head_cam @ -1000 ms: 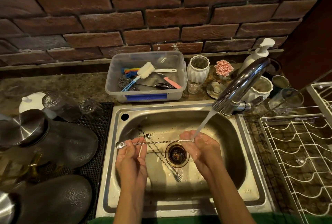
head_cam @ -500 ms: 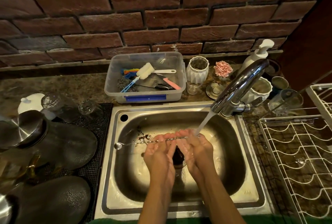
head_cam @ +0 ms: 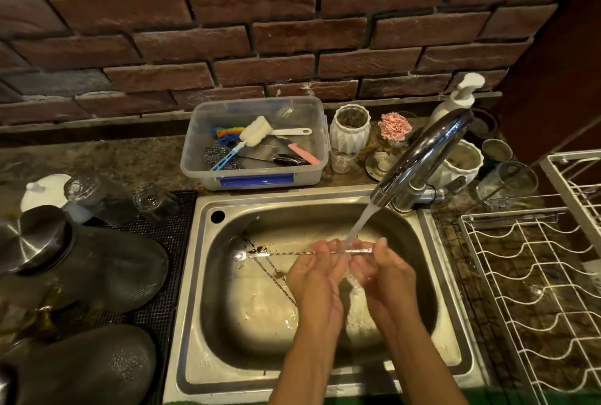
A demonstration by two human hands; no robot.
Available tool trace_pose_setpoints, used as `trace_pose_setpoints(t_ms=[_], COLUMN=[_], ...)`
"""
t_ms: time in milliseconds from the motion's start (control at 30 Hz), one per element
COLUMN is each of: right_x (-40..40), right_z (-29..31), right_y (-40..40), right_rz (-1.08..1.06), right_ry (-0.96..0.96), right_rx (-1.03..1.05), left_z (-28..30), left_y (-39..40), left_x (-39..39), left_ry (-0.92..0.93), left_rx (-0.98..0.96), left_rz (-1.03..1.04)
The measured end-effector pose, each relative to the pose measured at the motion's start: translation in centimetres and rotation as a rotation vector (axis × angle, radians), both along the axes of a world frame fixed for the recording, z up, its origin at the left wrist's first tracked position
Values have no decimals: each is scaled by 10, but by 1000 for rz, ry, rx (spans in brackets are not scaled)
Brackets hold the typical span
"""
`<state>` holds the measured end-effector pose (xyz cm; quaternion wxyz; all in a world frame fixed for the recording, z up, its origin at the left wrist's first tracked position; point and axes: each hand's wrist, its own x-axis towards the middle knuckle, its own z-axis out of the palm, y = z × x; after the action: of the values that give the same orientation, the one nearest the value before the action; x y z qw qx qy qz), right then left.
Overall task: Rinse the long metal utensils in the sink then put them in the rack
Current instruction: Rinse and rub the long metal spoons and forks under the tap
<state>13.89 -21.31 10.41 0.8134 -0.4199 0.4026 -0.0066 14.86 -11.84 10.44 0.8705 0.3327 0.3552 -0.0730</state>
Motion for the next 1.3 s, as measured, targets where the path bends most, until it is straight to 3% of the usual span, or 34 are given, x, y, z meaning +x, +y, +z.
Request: trace_pose_setpoints(t_ms=[100, 300, 533, 700, 867, 1133, 1300], right_x=[0, -5, -9, -14, -22, -36, -44], right_z=[-1, -3, -12, -4, 15, 16, 11], right_y=[-9, 6, -41, -32, -75, -86, -95], right_rz=[-47, 67, -150, -73, -293, -334, -348], right_ry=[26, 0, -19, -39, -8, -100, -104], right_rx=[-37, -111, 97, 11, 18, 161, 176], left_z=[-4, -5, -2, -1, -8, -6, -2], left_y=[8, -18, 10, -23, 1, -19, -19], left_x=[2, -11, 6, -10, 0, -5, 3], left_ry=[16, 59, -17, 16, -22, -26, -3], left_rx=[24, -17, 26, 0, -18, 27, -65], left_rz=[62, -63, 10, -153, -56, -138, -97])
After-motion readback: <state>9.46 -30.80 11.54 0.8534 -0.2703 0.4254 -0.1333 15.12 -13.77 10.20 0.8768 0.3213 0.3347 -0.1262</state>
